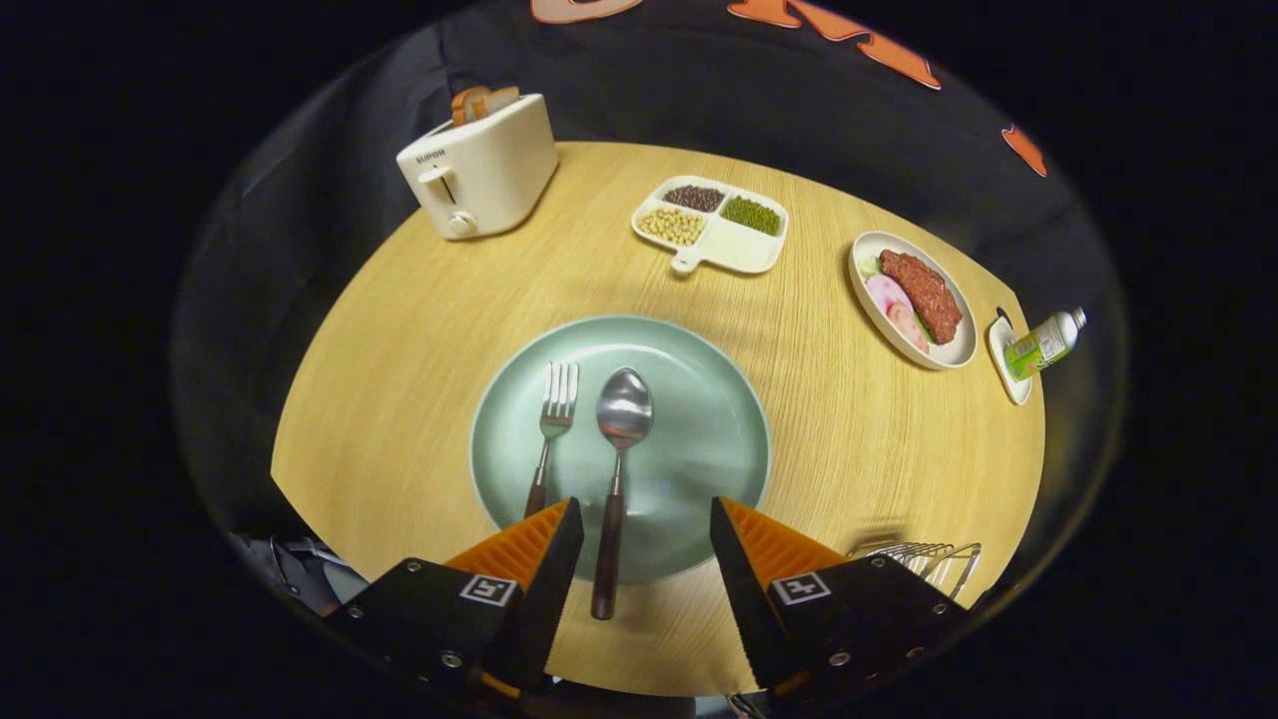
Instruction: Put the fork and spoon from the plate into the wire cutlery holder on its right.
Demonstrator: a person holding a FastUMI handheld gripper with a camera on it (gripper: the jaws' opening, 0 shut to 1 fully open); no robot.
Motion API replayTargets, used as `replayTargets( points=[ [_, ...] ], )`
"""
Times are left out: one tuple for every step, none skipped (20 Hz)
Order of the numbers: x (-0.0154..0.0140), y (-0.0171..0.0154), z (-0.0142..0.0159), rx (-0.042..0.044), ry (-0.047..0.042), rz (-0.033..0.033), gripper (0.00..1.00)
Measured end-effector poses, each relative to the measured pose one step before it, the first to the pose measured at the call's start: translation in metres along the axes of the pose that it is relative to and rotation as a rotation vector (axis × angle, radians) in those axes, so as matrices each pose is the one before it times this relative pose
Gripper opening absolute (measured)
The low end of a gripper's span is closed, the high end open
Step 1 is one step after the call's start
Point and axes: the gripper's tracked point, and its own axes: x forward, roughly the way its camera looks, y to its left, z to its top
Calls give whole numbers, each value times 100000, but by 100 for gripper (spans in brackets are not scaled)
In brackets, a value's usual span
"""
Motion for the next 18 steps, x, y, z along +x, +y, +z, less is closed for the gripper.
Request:
replayTargets(
  points=[
    [579, 24, -242, -545, 2249, -193, 75],
    [542, 108, -140, -420, 2134, 161, 70],
    [581, 126, -141, 70, 2186, 41, 68],
    [534, 309, -139, 121, 2212, 867, 64],
    [455, 137, -87, 470, 1813, -137, 61],
    [442, 26, -37, -56, 1720, -388, 55],
    [555, -15, -280, 180, 1950, -805, 49],
    [345, 29, -153, 253, 1913, -312, 44],
    [389, 22, -176, 808, 1496, -391, 38],
    [207, 85, 71, 1003, 702, 137, 29],
    [229, 108, -63, 1037, 371, 474, 24],
    [-61, 329, 180, 266, -248, 1937, 16],
    [-59, -8, 29, -3, -608, 1029, 14],
    [-200, -90, 138, 524, -740, 864, 10],
    [-148, 0, -38, 1122, -914, 428, 8],
    [-527, -143, 282, 979, -1953, 513, 6],
    [-562, -226, 176, 613, -2070, 474, 5],
    [-787, -149, 301, 975, -2091, 1047, 5]
  ],
)
